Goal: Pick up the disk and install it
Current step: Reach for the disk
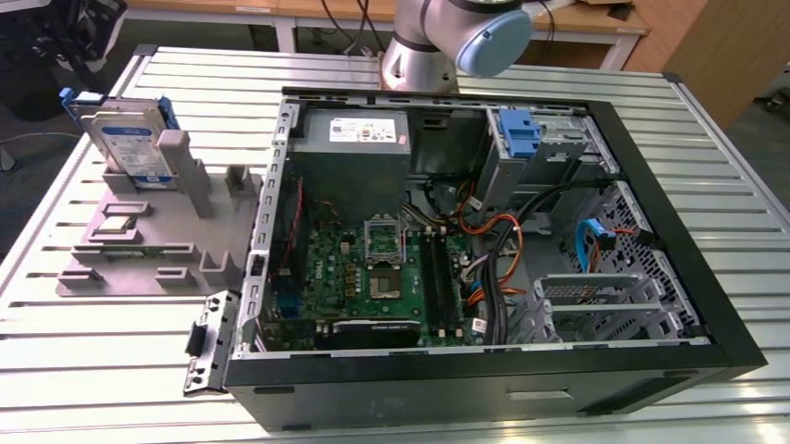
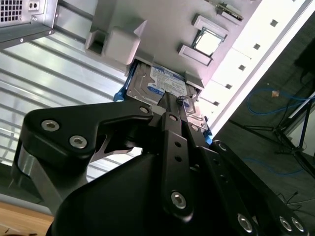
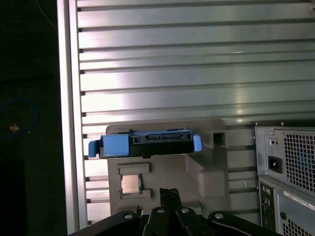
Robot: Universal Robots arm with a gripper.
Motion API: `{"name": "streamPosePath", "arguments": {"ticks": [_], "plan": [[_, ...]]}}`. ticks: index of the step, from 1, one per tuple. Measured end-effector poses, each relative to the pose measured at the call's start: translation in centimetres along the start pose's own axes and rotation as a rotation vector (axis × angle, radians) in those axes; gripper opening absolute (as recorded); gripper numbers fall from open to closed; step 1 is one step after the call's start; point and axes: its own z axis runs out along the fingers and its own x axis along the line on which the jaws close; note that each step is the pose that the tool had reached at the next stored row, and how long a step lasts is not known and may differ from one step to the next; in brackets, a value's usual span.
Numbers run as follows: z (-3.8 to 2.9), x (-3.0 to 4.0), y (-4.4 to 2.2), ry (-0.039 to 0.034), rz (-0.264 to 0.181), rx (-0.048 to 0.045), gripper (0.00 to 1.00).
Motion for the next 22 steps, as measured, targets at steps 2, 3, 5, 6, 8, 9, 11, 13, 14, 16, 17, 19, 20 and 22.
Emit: {"name": "streamPosePath", "arguments": {"ticks": [2, 3, 5, 6, 8, 9, 11, 13, 14, 16, 17, 19, 20, 22], "plan": [[0.11, 0.19, 0.26, -0.0002, 0.000, -0.0001, 0.10], [0.14, 0.24, 0.33, -0.0001, 0.000, 0.0000, 0.10], [0.14, 0.25, 0.34, 0.0001, 0.000, 0.0001, 0.10], [0.15, 0.24, 0.34, 0.0001, 0.000, 0.0001, 0.10], [0.23, 0.27, 0.40, -0.0002, 0.000, -0.0001, 0.10], [0.36, 0.31, 0.46, 0.0001, 0.000, 0.0001, 0.10], [0.51, 0.37, 0.52, 0.0000, 0.000, 0.0000, 0.10], [0.57, 0.43, 0.58, 0.0002, 0.000, 0.0001, 0.10], [0.58, 0.44, 0.58, 0.0002, 0.000, 0.0001, 0.10], [0.66, 0.55, 0.59, 0.0000, 0.000, 0.0000, 0.10], [0.66, 0.55, 0.59, 0.0000, 0.000, 0.0000, 0.10], [0.66, 0.55, 0.59, 0.0000, 0.000, 0.0000, 0.10], [0.66, 0.55, 0.59, 0.0000, 0.000, 0.0000, 0.10], [0.67, 0.55, 0.59, 0.0000, 0.000, 0.0000, 0.10]]}}
